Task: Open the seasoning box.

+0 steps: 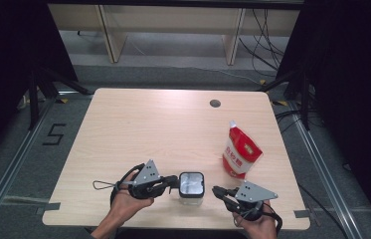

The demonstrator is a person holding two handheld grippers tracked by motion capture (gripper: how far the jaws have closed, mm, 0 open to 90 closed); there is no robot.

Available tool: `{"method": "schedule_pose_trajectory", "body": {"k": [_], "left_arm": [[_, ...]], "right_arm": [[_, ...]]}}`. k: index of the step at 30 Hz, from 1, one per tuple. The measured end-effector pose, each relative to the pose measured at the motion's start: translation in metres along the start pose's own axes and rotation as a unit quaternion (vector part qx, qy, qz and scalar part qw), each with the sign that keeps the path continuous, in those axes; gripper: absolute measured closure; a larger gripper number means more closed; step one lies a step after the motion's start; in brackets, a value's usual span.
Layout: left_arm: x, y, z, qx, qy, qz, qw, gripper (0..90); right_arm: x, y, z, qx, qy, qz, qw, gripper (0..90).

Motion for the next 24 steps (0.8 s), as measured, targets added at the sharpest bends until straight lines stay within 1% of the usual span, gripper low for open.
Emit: {"method": "schedule_pose_trajectory", "body": {"k": [2,3,4,6,7,8,13,16,17,19,23,24], "left_arm": [[0.000,0.000,0.000,-0.002,0.005,0.003,1.0000,88.4],[0.000,0.000,0.000,-0.001,0.004,0.003,1.0000,88.6],[0.000,0.000,-0.001,-0.001,0.001,0.003,1.0000,88.6],[0.000,0.000,-0.001,0.000,0.000,0.003,1.0000,88.6],[0.000,0.000,-0.001,0.000,0.001,0.002,1.0000,88.6],[0.000,0.000,-0.001,0.000,0.001,0.003,1.0000,88.6],[0.000,-0.001,-0.001,0.001,0.001,0.003,1.0000,88.6],[0.000,-0.001,-0.001,0.002,-0.001,0.004,1.0000,88.6],[0.000,-0.001,-0.002,0.003,-0.001,0.004,1.0000,88.6],[0.001,-0.001,-0.002,0.004,-0.005,0.005,1.0000,88.6],[0.000,-0.001,-0.002,0.006,-0.003,0.004,1.0000,88.7],[0.000,0.000,-0.002,0.010,-0.008,0.003,0.9999,88.6]], "right_arm": [[-0.001,0.001,0.000,0.000,0.004,0.001,1.0000,86.8],[-0.002,0.001,0.000,-0.003,0.010,-0.002,0.9999,87.0],[-0.001,0.002,0.000,-0.005,0.000,-0.001,1.0000,87.2],[-0.002,0.005,0.000,0.000,-0.002,0.007,1.0000,88.1],[-0.002,0.005,0.000,0.000,-0.002,0.007,1.0000,88.1],[-0.002,0.005,0.000,-0.007,-0.008,0.006,0.9999,88.8],[-0.003,0.007,0.000,-0.009,-0.005,0.007,0.9999,89.5],[-0.003,0.010,0.000,-0.003,-0.006,0.006,1.0000,89.7],[-0.003,0.009,0.000,-0.009,-0.008,0.009,0.9999,89.8],[-0.003,0.010,0.000,-0.012,-0.009,0.011,0.9998,89.9],[-0.004,0.012,0.000,-0.012,-0.009,0.012,0.9998,90.0],[-0.005,0.013,0.000,-0.009,-0.006,0.011,0.9999,90.0]]}}
Point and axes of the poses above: each handheld gripper's, and its own axes: y roughly forward along the jaws, z roughly out of its top, x roughly to its right, the point moved 2 cm from there along y, roughly forward along the jaws, and after that the axes turned 8 degrees about x, right-handed, at the moved point
